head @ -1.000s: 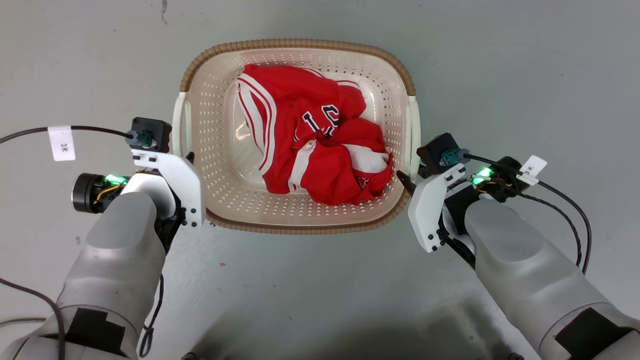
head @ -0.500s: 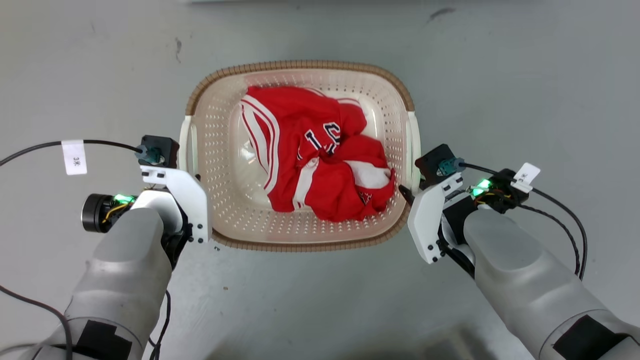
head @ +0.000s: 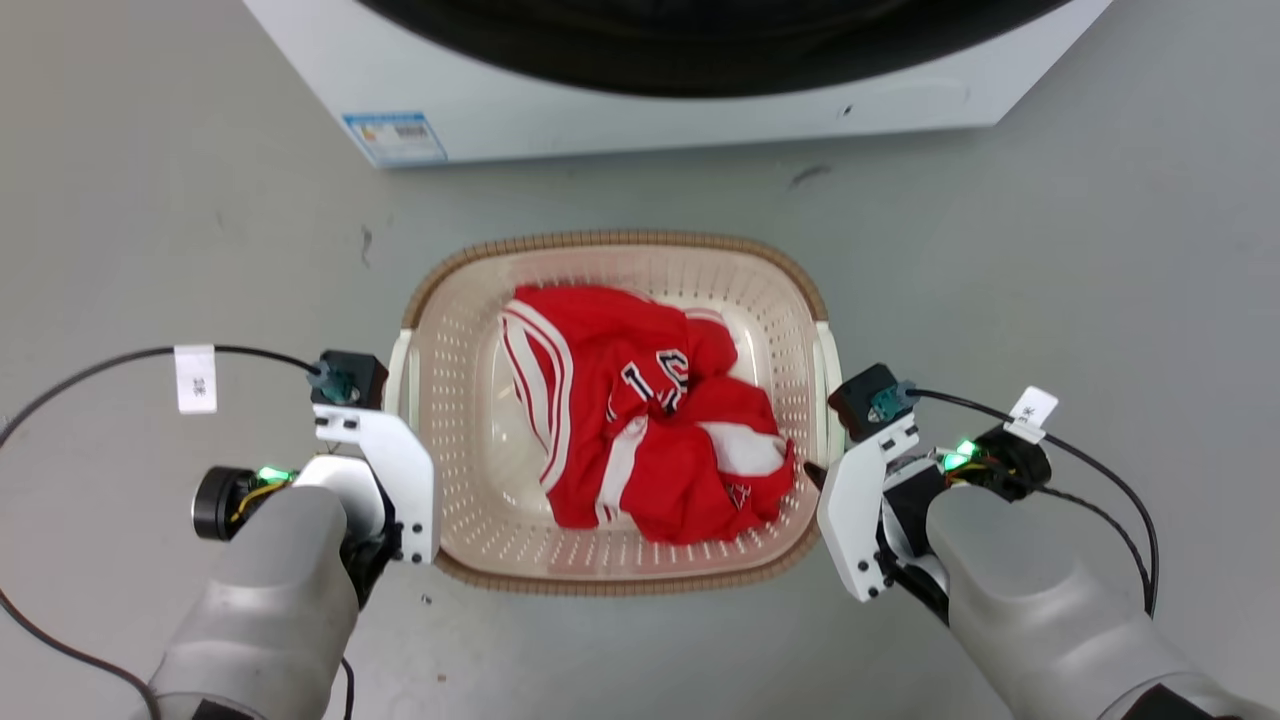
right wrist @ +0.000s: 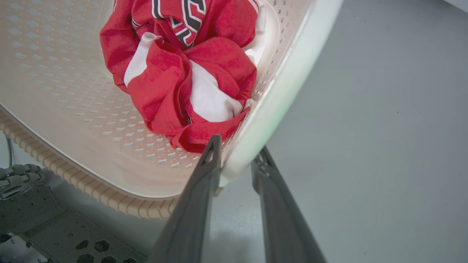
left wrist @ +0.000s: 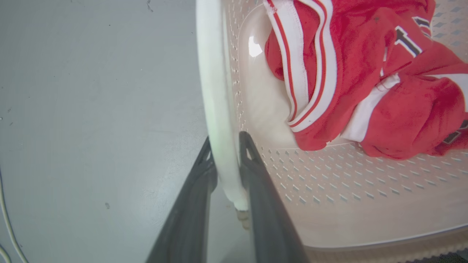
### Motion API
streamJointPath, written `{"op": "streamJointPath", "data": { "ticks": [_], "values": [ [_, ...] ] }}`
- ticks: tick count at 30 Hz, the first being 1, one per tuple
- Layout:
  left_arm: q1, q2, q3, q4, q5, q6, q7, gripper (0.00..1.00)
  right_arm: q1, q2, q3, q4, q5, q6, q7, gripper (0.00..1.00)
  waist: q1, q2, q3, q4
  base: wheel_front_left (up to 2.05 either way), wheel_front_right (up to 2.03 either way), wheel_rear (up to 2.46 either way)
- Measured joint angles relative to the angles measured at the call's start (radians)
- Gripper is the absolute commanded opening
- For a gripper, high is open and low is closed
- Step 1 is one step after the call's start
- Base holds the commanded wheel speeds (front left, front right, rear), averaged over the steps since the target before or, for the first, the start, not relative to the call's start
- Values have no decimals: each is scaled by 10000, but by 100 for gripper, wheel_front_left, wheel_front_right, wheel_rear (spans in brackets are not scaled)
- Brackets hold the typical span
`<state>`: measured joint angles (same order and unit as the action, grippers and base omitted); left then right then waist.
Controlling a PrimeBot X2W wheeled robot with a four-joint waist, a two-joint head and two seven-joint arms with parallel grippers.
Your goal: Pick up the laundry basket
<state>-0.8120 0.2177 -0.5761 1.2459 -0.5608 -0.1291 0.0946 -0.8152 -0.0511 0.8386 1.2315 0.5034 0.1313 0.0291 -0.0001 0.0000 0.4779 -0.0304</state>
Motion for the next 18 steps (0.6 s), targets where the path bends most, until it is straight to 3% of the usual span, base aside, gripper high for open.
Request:
{"op": "streamJointPath", "data": {
  "ticks": [18],
  "values": [
    [1242,203,-1505,-642,-1572,4,1881,0,950,0,1085,82,1037,0,1436,0,-1,0,-2817,-335,0,0,0]
  ]
}}
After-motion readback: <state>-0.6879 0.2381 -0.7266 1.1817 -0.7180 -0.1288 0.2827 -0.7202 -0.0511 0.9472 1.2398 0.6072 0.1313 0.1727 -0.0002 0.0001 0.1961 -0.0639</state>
